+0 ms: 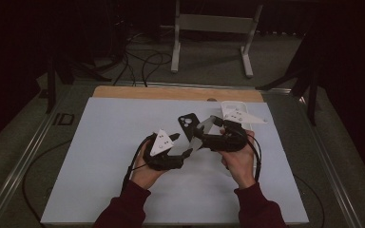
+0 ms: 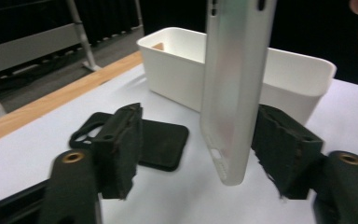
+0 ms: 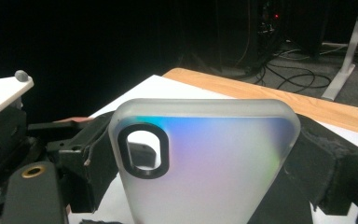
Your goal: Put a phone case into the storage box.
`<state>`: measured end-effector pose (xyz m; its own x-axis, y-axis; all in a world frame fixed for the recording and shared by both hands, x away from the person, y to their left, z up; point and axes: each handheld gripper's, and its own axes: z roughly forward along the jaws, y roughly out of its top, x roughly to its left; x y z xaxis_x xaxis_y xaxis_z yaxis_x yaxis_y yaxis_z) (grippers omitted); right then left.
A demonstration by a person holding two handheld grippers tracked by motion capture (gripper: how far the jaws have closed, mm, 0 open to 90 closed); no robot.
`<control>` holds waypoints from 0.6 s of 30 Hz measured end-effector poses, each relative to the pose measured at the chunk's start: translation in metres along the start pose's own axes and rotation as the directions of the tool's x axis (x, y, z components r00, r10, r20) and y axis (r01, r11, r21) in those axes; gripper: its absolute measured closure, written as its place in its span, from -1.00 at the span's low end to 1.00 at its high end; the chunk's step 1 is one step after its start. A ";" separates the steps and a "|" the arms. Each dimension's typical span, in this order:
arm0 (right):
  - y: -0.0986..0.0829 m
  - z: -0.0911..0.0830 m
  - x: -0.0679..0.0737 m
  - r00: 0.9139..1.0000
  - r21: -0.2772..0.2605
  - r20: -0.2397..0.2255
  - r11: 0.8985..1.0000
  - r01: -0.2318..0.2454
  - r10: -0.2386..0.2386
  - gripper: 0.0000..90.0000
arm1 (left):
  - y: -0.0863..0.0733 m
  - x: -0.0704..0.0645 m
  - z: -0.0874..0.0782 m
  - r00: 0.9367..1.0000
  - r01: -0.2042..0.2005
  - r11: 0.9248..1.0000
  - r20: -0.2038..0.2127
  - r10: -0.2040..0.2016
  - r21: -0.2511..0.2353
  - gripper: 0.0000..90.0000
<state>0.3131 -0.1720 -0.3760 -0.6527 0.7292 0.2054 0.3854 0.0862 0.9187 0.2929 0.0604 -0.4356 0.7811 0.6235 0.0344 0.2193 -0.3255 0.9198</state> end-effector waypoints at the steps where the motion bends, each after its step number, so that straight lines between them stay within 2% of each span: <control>1: 0.000 0.000 -0.001 1.000 -0.001 -0.001 1.000 0.001 -0.001 -0.63 | 0.000 0.000 0.000 1.000 0.000 1.000 -0.004 0.000 -0.001 -0.32; 5: 0.002 0.000 -0.003 1.000 0.000 0.005 1.000 0.001 -0.001 -0.63 | 0.000 0.003 -0.002 0.999 0.004 1.000 -0.033 -0.004 0.016 -0.48; 8: 0.003 -0.001 -0.004 1.000 -0.002 0.013 1.000 0.006 -0.006 -0.63 | 0.000 0.007 -0.004 0.997 0.031 0.999 -0.067 -0.029 0.032 -0.67; 9: 0.003 -0.001 -0.004 1.000 -0.002 0.013 1.000 0.006 -0.006 -0.63 | 0.000 0.007 -0.004 0.997 0.031 0.999 -0.067 -0.029 0.032 -0.71; 10: 0.006 -0.002 -0.006 1.000 -0.007 0.030 1.000 -0.001 0.001 -0.63 | 0.000 0.009 -0.005 0.996 0.039 0.999 -0.082 -0.036 0.036 -0.76; 14: 0.007 -0.002 -0.006 0.999 -0.009 0.032 1.000 0.002 -0.001 -0.63 | 0.000 0.010 -0.006 0.995 0.046 0.998 -0.085 -0.043 0.039 -0.79; 15: 0.007 -0.002 -0.006 0.999 -0.009 0.032 1.000 0.002 -0.001 -0.63 | -0.001 0.014 -0.009 0.994 0.058 0.997 -0.096 -0.052 0.059 -0.79; 16: 0.009 -0.003 -0.009 0.999 -0.009 0.043 1.000 0.004 -0.004 -0.63 | -0.001 0.015 -0.009 0.994 0.057 0.996 -0.094 -0.051 0.066 -0.90; 18: 0.010 -0.003 -0.009 0.999 -0.007 0.044 1.000 0.005 -0.004 -0.63 | -0.002 0.016 -0.009 0.993 0.058 0.996 -0.102 -0.051 0.068 -0.91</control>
<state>0.3208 -0.1795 -0.3679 -0.6252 0.7578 0.1865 0.3776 0.0846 0.9221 0.2992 0.0774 -0.4335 0.7052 0.7085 0.0266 0.3037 -0.3358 0.8916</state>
